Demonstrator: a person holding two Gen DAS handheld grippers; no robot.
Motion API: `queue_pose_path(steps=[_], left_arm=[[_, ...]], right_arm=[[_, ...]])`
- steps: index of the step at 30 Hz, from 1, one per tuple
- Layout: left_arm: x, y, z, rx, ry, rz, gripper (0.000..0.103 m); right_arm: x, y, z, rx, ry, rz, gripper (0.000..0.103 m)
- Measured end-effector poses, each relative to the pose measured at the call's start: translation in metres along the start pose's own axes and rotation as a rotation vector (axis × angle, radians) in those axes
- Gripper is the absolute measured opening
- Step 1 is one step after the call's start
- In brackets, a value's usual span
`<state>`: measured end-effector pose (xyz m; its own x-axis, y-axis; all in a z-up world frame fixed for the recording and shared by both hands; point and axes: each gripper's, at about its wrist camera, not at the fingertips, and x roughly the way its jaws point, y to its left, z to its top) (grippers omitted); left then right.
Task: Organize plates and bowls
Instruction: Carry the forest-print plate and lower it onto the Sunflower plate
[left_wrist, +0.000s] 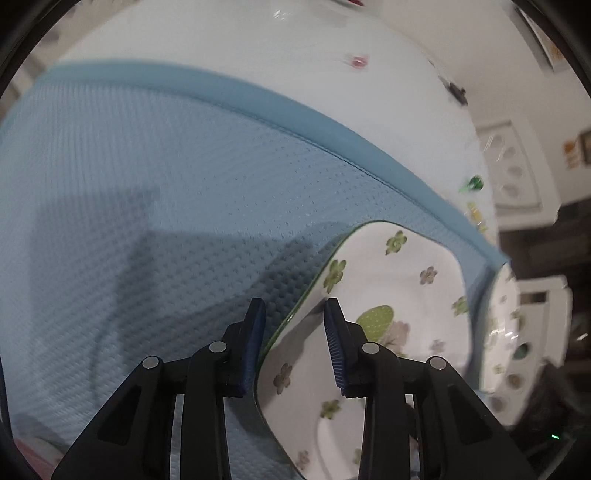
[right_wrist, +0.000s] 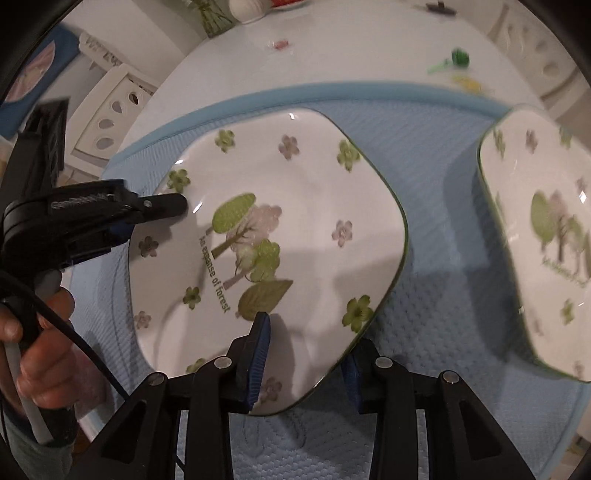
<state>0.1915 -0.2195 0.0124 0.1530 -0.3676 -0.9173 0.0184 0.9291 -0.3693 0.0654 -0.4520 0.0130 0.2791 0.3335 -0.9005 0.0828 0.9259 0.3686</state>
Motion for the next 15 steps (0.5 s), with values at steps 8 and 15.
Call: queue_pose_path(steps=[8, 15], left_arm=[[0.006, -0.013, -0.006, 0.076, -0.069, 0.028, 0.033], [0.007, -0.028, -0.022, 0.157, -0.136, 0.131, 0.044]], right_arm=[[-0.008, -0.040, 0.030, 0.079, -0.055, 0.025, 0.035], [-0.003, -0.015, 0.022, -0.039, -0.113, -0.040, 0.038]])
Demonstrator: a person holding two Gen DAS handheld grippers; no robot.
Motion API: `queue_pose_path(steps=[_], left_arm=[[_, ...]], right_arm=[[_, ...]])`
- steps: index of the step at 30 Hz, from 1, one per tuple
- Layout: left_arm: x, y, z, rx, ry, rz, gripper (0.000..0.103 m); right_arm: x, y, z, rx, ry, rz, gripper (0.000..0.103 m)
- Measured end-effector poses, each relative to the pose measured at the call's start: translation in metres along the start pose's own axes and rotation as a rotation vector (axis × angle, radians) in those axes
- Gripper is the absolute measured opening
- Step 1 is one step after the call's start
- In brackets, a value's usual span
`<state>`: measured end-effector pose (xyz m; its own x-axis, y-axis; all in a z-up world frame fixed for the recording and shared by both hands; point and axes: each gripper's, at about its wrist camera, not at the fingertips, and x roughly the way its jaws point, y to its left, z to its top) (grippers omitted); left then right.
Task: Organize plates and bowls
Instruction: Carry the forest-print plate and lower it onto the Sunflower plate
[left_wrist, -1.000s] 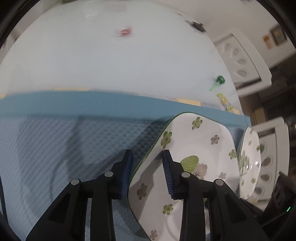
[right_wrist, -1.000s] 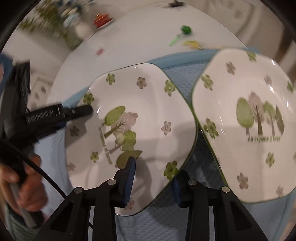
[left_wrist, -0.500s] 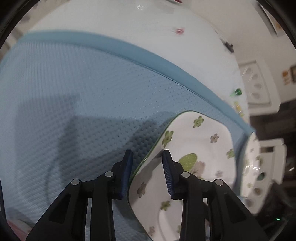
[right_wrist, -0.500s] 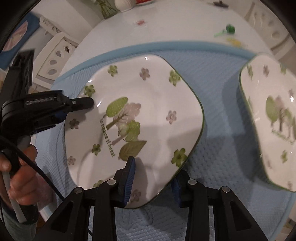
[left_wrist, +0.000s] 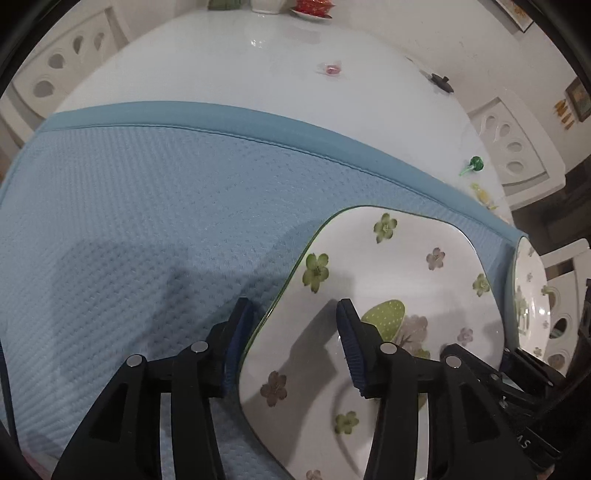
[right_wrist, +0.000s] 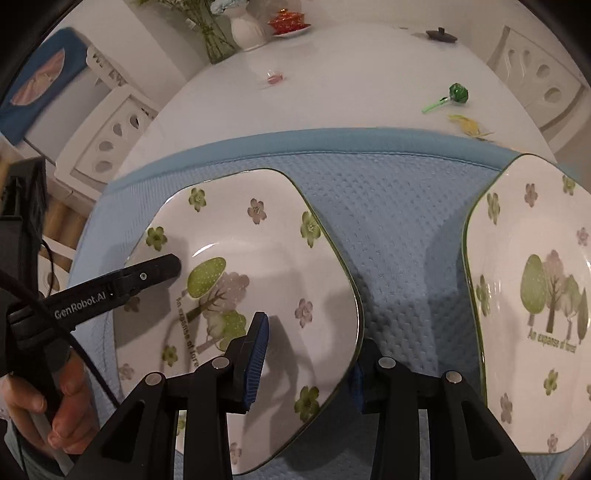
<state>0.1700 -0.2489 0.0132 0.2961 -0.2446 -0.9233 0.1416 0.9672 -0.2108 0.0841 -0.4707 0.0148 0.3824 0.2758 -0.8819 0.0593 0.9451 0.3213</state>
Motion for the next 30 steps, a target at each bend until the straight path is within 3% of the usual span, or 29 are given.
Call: queue_pose_path(steps=[5, 11, 16, 23, 30], left_arm=[[-0.008, 0.005, -0.013, -0.073, 0.025, -0.036, 0.042], [-0.017, 0.009, -0.033, -0.125, 0.033, -0.071, 0.042], [-0.032, 0.004, -0.043, -0.082, -0.005, -0.060, 0.042], [-0.070, -0.003, -0.062, -0.031, -0.058, -0.106, 0.042], [-0.103, -0.021, -0.095, 0.027, -0.072, -0.139, 0.042]], right_arm=[[-0.015, -0.006, 0.001, 0.100, -0.005, 0.034, 0.038], [-0.025, 0.015, 0.000, 0.049, -0.023, -0.006, 0.038], [-0.040, 0.027, -0.012, 0.024, -0.053, 0.010, 0.038], [-0.076, 0.040, -0.036, -0.003, -0.114, 0.037, 0.038], [-0.117, 0.044, -0.081, 0.037, -0.142, 0.014, 0.038]])
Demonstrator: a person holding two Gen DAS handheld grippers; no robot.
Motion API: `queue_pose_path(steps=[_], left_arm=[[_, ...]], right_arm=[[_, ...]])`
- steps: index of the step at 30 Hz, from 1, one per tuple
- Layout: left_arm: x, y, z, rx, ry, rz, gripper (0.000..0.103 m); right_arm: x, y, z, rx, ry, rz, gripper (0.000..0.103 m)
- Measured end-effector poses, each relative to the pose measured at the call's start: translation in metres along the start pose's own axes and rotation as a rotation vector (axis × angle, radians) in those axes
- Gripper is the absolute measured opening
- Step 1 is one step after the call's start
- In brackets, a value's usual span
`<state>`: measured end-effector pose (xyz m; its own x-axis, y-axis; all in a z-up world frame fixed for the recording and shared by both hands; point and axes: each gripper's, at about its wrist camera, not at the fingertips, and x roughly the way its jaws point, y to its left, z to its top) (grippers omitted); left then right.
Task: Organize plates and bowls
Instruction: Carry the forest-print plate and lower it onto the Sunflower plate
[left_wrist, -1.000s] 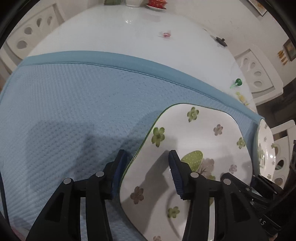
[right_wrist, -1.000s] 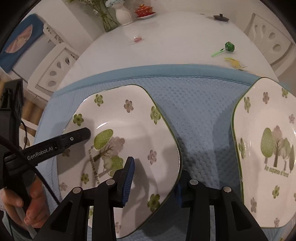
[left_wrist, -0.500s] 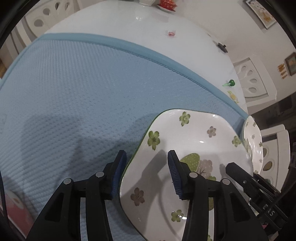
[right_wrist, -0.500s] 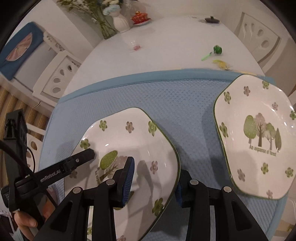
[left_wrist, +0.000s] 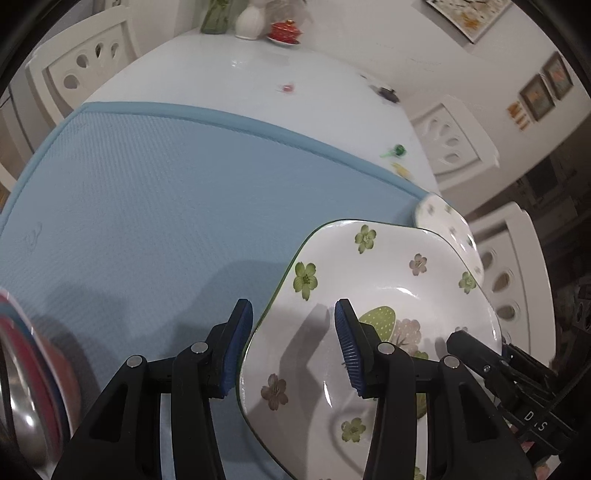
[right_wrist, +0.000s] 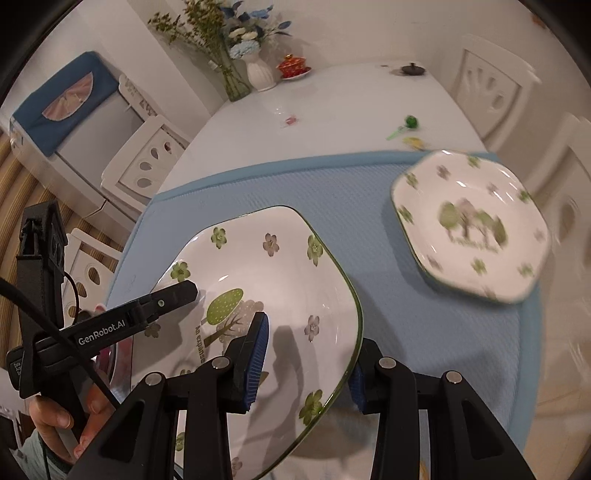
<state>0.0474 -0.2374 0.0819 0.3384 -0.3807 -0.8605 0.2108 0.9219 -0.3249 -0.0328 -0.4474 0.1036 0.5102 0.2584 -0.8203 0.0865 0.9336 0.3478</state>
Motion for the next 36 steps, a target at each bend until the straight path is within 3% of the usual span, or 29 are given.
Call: queue_pose_path(steps=[7, 19, 27, 36], left_arm=[[-0.012, -0.025, -0.045, 0.069, 0.037, -0.026, 0.042], [-0.004, -0.049, -0.126, 0.154, 0.149, -0.032, 0.042], [0.000, -0.055, -0.149, 0.167, 0.170, -0.023, 0.042], [0.012, -0.052, -0.155, 0.162, 0.205, -0.022, 0.042]], right_arm=[[-0.031, -0.010, -0.056, 0.057, 0.006, -0.048, 0.038], [-0.051, -0.048, -0.147, 0.144, 0.099, -0.082, 0.038], [-0.050, -0.059, -0.167, 0.159, 0.128, -0.094, 0.038], [-0.046, -0.066, -0.166, 0.184, 0.134, -0.118, 0.038]])
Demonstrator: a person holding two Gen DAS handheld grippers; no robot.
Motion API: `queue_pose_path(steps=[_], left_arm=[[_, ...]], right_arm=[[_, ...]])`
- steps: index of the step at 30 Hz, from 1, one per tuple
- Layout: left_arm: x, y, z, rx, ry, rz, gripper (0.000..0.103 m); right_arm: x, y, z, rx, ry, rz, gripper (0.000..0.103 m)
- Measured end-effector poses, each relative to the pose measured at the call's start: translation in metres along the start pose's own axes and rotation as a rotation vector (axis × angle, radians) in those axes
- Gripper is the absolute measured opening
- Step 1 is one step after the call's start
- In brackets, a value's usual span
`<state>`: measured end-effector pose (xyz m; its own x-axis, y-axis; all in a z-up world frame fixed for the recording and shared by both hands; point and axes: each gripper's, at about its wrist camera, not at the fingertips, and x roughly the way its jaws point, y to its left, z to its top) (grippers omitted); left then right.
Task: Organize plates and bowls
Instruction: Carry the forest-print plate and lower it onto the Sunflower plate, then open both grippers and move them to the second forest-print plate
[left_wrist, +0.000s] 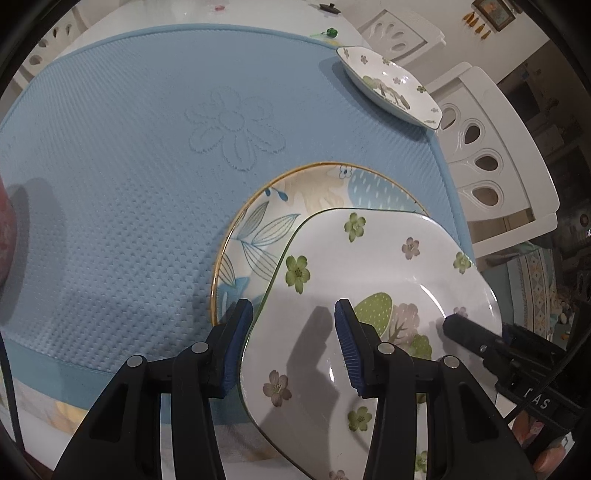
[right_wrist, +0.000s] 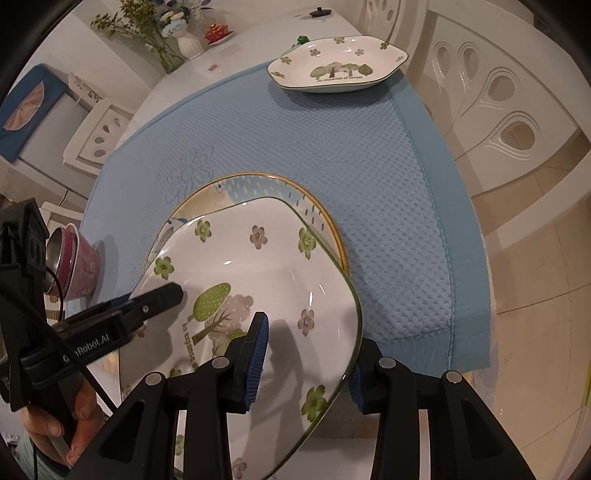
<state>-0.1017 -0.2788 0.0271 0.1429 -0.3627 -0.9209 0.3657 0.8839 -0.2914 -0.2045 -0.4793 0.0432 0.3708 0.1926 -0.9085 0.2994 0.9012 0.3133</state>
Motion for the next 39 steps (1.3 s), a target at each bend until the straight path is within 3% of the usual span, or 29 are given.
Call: queue_pose_path(steps=[11, 21, 30, 34, 39], left_arm=[[-0.009, 0.003, 0.008, 0.023, -0.030, 0.026, 0.042], [-0.024, 0.021, 0.016, -0.059, -0.066, 0.001, 0.042], [-0.012, 0.023, 0.009, -0.087, -0.024, 0.007, 0.043], [-0.009, 0.016, 0.015, -0.067, -0.041, 0.054, 0.043], [-0.020, 0.023, 0.022, -0.081, -0.077, 0.054, 0.043]], right_arm=[[0.002, -0.011, 0.000, 0.075, 0.018, 0.017, 0.038], [-0.003, 0.000, 0.003, 0.025, 0.000, 0.011, 0.038], [0.004, 0.006, -0.007, 0.060, 0.010, 0.025, 0.038], [0.013, 0.010, -0.008, 0.065, 0.019, 0.018, 0.038], [0.005, 0.000, -0.005, 0.120, 0.012, 0.071, 0.038]])
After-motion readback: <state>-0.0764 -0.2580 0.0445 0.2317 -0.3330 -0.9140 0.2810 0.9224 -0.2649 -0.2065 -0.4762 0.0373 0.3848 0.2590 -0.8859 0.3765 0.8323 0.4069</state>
